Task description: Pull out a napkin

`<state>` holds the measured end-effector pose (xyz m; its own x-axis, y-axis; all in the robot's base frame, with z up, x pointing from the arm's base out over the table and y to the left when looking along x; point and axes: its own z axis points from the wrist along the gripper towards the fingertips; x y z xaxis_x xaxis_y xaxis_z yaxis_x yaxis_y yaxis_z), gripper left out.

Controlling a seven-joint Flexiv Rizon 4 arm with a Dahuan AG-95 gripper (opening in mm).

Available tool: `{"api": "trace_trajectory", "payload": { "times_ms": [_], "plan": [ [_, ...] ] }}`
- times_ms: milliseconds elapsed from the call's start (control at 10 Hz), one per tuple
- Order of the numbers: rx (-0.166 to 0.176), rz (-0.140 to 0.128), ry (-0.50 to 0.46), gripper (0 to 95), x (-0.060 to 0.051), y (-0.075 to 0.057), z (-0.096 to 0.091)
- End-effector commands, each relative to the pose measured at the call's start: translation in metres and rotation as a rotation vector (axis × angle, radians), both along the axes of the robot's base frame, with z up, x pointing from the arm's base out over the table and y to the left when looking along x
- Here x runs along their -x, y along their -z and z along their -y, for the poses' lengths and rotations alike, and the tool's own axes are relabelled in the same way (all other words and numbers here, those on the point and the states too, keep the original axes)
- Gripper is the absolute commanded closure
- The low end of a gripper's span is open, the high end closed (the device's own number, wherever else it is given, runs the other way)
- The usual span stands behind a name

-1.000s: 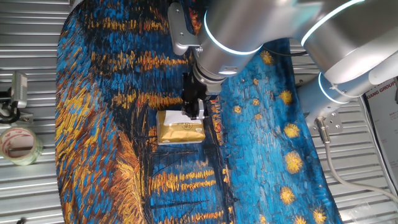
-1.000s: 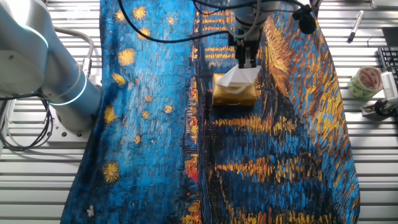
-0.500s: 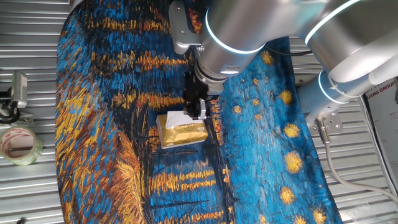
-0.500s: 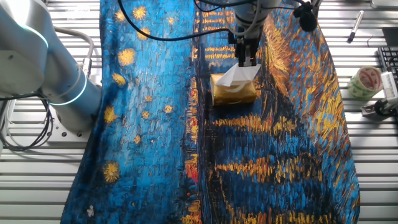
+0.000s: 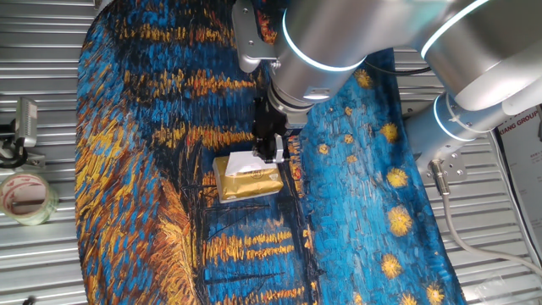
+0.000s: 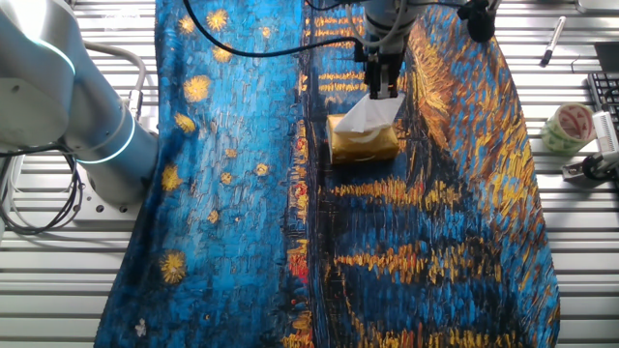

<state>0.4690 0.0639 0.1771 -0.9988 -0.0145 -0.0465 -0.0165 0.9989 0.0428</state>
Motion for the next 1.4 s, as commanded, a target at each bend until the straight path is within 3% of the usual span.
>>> {"api": "trace_trajectory", "payload": {
  "times_ms": [100,1400],
  "plan": [
    [-0.003,0.003,0.000,95.0,-0.0005,0.0002,-0.0008],
    [-0.007,-0.008,0.004,95.0,0.0030,-0.0088,-0.0038]
  ]
}}
